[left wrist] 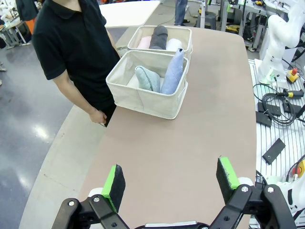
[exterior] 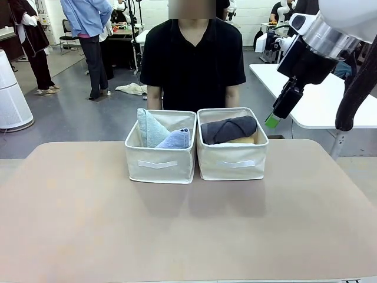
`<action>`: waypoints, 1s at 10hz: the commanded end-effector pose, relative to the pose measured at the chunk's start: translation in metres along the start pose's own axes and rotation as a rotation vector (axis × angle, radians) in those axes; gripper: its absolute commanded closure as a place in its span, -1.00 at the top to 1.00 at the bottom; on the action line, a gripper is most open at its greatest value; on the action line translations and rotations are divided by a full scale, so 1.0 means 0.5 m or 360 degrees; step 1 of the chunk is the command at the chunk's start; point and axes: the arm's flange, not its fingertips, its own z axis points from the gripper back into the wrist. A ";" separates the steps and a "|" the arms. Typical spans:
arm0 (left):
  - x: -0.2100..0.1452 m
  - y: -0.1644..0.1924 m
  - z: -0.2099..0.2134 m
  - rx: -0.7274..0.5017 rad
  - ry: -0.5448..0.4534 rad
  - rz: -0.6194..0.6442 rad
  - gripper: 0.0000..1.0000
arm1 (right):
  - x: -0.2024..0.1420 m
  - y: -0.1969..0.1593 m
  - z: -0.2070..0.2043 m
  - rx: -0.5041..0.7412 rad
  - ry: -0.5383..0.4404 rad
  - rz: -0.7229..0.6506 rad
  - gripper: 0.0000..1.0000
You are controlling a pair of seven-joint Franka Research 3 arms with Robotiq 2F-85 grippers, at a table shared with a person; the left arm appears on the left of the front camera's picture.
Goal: Sort the towels based on their folding style.
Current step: Pick up another triangle-folded towel from the table and place it in the left Fabric basket.
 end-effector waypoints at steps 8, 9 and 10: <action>0.001 -0.005 0.002 -0.0002 -0.0015 -0.0014 1.00 | -0.430 -0.225 0.225 0.0516 -0.1016 0.0132 1.00; 0.001 -0.005 0.002 -0.0002 -0.0015 -0.0014 1.00 | -0.458 -0.240 0.212 0.0453 -0.0911 0.0148 1.00; 0.001 -0.005 0.002 -0.0002 -0.0015 -0.0014 1.00 | -0.481 -0.254 0.198 0.0436 -0.0873 0.0124 1.00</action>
